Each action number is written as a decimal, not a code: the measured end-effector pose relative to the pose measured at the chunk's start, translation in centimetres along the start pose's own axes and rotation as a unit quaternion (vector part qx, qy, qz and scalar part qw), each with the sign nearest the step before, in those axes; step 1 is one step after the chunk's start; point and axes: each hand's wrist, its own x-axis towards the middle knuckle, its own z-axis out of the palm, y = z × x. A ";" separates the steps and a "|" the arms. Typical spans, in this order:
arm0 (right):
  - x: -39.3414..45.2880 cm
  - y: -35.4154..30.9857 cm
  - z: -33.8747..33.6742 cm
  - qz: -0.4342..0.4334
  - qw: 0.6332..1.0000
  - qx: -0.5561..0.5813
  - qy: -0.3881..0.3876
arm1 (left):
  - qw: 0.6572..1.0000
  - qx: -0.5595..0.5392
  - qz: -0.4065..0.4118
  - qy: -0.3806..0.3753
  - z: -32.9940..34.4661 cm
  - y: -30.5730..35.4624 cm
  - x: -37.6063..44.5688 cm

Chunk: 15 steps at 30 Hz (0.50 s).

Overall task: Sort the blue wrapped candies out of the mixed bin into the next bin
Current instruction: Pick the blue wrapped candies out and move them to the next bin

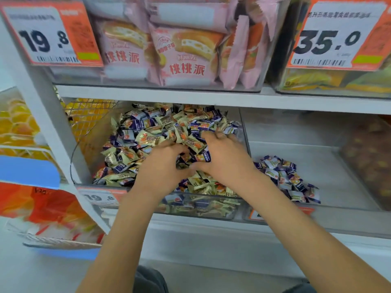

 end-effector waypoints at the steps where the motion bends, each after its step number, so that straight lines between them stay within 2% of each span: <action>1: 0.4 0.0 0.3 0.005 1.000 0.009 0.006 | 1.000 0.006 0.003 -0.007 0.2 0.0 0.1; 4: 0.5 0.4 0.6 0.002 0.998 0.061 0.030 | 0.999 0.024 0.004 -0.046 0.5 0.2 0.6; 11: 0.5 0.8 -0.4 0.019 0.974 0.223 0.040 | 0.994 -0.084 -0.027 -0.068 -0.1 0.5 1.1; 15: -0.9 1.9 -2.6 0.010 0.958 0.261 0.121 | 0.991 -0.072 -0.034 -0.104 0.3 0.9 1.6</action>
